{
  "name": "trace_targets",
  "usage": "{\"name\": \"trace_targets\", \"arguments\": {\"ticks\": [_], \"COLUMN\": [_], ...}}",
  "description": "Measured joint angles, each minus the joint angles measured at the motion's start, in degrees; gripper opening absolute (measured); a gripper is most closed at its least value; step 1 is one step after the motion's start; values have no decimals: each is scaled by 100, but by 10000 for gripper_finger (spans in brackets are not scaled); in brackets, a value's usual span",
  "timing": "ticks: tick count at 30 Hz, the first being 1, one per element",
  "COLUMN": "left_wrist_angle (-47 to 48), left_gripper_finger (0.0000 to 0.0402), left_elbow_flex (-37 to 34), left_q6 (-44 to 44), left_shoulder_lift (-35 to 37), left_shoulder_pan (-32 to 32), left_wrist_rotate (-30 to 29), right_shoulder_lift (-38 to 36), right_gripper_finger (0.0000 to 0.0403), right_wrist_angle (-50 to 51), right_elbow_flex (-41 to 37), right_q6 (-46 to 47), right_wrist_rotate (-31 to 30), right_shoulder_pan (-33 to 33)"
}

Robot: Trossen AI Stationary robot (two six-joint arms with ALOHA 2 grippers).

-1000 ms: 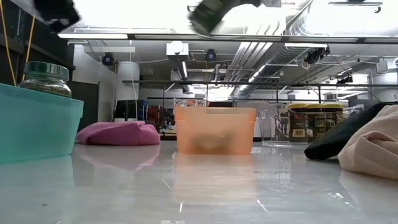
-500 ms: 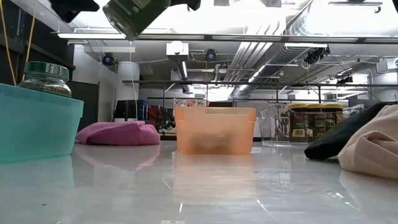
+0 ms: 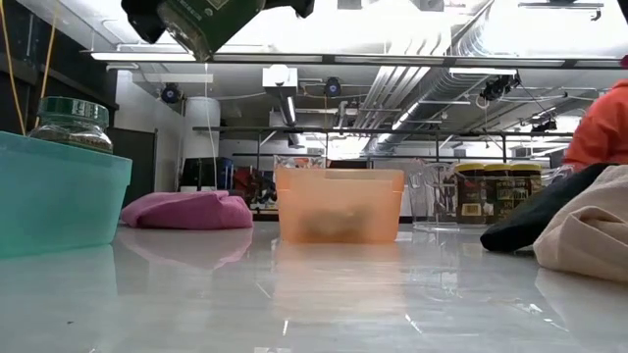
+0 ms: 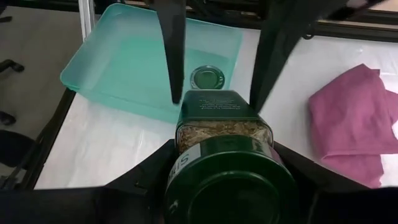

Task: Sort spices by type
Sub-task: Put the green seasoning bottle into the green bin

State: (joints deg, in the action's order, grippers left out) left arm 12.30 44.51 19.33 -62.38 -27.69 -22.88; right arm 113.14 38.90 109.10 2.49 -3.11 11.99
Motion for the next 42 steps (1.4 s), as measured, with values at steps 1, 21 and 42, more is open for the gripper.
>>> {"name": "trace_targets", "arguments": {"ticks": [1,21,42], "left_wrist_angle": [-77,-454,2266], "left_gripper_finger": [224,182,171], "left_elbow_flex": [0,0,-71], "left_q6": [-4,265,3028], "left_shoulder_lift": [-46,-526,908], "left_shoulder_pan": [13,70,-2192], "left_wrist_rotate": [1,41,-1649], "right_shoulder_lift": [0,0,-91], "right_gripper_finger": [193,193,351], "right_wrist_angle": [-7,-398,915], "right_elbow_flex": [0,0,934], "right_q6": [1,82,419], "right_wrist_rotate": [2,82,-897], "right_shoulder_pan": [0,0,-50]}}
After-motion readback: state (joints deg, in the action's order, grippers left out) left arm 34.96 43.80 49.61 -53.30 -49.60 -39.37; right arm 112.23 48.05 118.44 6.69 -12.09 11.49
